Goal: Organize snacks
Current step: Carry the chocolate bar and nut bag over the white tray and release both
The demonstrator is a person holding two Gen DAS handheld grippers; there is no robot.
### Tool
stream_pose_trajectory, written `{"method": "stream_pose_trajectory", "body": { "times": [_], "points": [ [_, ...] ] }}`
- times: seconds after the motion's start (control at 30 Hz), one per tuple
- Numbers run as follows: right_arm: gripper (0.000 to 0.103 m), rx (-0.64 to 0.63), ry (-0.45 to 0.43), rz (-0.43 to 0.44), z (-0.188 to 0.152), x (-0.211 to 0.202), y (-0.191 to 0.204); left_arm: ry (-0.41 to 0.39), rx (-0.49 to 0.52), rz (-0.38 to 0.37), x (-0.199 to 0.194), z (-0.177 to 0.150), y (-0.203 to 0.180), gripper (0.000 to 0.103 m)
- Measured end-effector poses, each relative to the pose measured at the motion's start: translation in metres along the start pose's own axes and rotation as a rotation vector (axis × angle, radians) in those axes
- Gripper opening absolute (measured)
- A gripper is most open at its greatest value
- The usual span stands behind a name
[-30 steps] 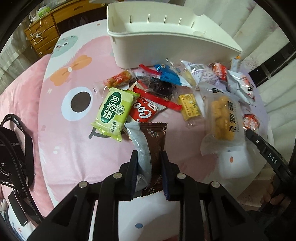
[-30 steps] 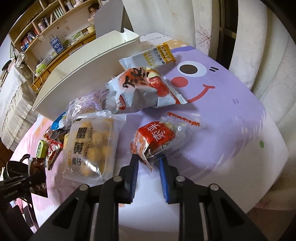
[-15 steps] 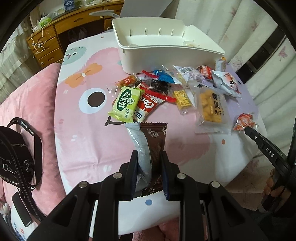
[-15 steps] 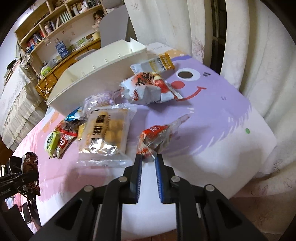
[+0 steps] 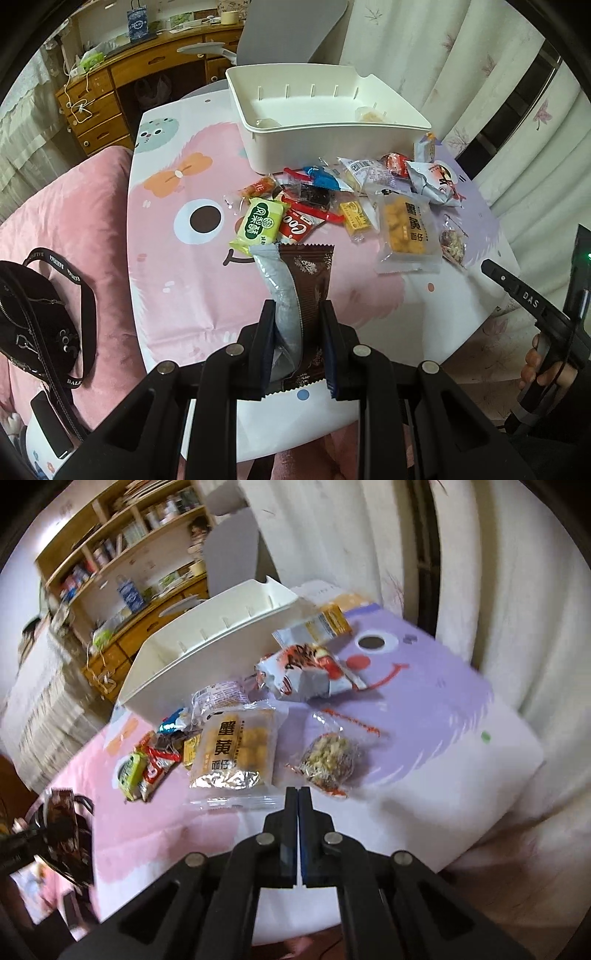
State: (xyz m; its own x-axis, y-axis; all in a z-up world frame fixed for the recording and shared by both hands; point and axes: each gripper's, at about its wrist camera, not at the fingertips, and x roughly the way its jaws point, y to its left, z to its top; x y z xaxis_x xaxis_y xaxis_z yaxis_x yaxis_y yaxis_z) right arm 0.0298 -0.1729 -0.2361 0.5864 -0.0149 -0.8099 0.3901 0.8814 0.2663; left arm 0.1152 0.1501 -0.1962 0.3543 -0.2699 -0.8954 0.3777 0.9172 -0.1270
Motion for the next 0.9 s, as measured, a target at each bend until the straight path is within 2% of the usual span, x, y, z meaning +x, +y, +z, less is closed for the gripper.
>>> {"method": "stream_pose_trajectory", "body": {
  "times": [0.13, 0.17, 0.27, 0.3, 0.43, 0.57, 0.73, 0.9],
  "points": [
    [0.004, 0.062, 0.046, -0.004, 0.005, 0.014, -0.008, 0.003, -0.012, 0.005, -0.001, 0.002, 0.001, 0.021],
    [0.011, 0.081, 0.055, -0.005, 0.006, 0.017, -0.01, 0.004, -0.017, 0.006, -0.001, 0.004, 0.001, 0.021],
    [0.042, 0.164, 0.085, -0.006, 0.012, 0.028, -0.021, 0.005, -0.021, 0.01, 0.0, 0.008, 0.0, 0.021],
    [0.049, 0.185, 0.093, -0.001, 0.014, 0.031, -0.024, 0.004, -0.021, 0.013, 0.0, 0.01, 0.0, 0.021],
    [0.05, 0.257, 0.153, 0.007, 0.024, 0.051, -0.036, 0.006, -0.033, 0.027, 0.005, 0.02, -0.003, 0.021],
    [0.05, 0.264, 0.204, -0.004, 0.033, 0.067, -0.039, 0.012, -0.042, 0.035, 0.012, 0.033, -0.008, 0.021],
    [0.05, 0.228, 0.265, -0.016, 0.044, 0.084, -0.035, 0.022, -0.048, 0.037, 0.023, 0.05, -0.016, 0.021],
    [0.05, 0.133, 0.335, -0.052, 0.055, 0.1, -0.028, 0.032, -0.053, 0.039, 0.034, 0.067, -0.026, 0.021]
  ]
}}
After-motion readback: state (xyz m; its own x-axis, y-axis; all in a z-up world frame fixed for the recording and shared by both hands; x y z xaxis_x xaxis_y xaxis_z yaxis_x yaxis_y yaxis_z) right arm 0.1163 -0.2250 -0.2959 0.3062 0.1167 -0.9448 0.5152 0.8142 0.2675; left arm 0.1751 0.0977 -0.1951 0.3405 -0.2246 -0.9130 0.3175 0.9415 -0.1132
